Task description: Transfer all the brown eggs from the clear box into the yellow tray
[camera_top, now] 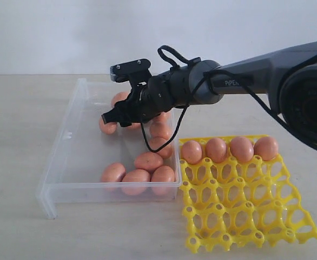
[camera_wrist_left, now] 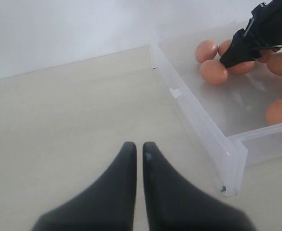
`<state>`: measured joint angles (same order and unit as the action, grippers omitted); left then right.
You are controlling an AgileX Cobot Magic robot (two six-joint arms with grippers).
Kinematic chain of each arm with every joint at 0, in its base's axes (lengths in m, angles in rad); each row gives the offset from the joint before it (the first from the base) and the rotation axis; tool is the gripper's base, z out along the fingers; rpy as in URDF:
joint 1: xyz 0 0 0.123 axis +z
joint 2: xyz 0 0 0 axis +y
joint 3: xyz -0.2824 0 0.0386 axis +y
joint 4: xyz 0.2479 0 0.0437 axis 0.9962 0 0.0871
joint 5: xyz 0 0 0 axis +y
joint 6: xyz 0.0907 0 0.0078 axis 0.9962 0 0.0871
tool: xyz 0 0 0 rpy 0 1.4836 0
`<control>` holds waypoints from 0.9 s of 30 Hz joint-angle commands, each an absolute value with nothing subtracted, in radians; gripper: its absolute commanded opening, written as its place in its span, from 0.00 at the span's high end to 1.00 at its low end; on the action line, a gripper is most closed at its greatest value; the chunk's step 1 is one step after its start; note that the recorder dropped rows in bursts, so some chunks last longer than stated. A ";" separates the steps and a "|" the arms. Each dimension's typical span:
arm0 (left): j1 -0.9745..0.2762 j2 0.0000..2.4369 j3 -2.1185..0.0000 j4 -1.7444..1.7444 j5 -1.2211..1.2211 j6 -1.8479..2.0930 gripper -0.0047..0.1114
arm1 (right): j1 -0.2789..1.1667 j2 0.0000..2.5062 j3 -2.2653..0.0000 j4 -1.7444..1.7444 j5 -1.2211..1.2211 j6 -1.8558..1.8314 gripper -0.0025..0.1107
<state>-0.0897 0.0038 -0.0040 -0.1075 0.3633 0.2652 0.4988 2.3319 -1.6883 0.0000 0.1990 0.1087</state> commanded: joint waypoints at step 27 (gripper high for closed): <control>-0.086 0.000 0.000 -0.108 0.360 0.255 0.92 | 0.493 2.297 -1.686 -0.009 0.313 0.100 0.98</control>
